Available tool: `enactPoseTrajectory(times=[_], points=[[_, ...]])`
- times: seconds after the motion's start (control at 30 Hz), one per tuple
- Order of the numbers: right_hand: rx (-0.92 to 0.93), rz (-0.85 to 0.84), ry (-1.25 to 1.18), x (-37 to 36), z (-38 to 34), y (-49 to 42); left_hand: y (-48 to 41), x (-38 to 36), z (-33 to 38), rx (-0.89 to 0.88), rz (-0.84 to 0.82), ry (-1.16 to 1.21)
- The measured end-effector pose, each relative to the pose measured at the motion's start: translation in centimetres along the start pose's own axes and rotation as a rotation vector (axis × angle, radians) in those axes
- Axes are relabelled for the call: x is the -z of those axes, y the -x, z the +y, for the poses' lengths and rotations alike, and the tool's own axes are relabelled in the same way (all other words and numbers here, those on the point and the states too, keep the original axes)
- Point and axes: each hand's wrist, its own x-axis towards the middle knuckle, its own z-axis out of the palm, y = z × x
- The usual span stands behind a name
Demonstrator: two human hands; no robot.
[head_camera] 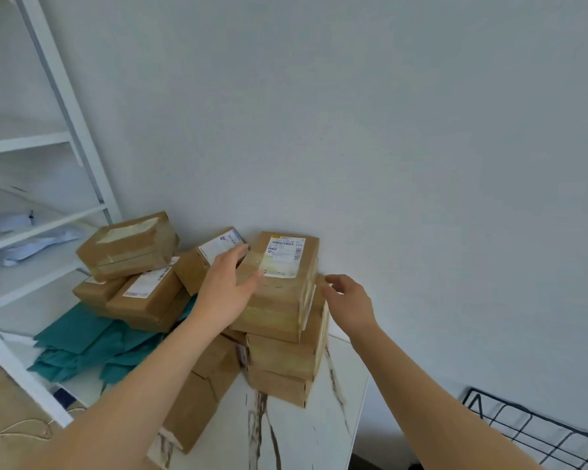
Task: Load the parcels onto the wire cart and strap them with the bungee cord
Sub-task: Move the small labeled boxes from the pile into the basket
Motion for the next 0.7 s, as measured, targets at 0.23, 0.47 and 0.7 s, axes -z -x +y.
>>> enactPoseTrajectory(times=[0.23,0.47,0.7], points=[[-0.200,-0.039,-0.184,-1.9,-0.4,-3.5,-5.3,-0.3,-2.6,0.266,-0.144,0.268],[-0.312,-0.023,-0.309,-3.4,-1.3,-5.1,-8.8,-0.4,-4.5,0.366,-0.337,0.445],[-0.436,0.008,-0.497,-5.1,-1.6,-5.5,-10.3,-1.6,-6.4,0.587,-0.488,0.747]])
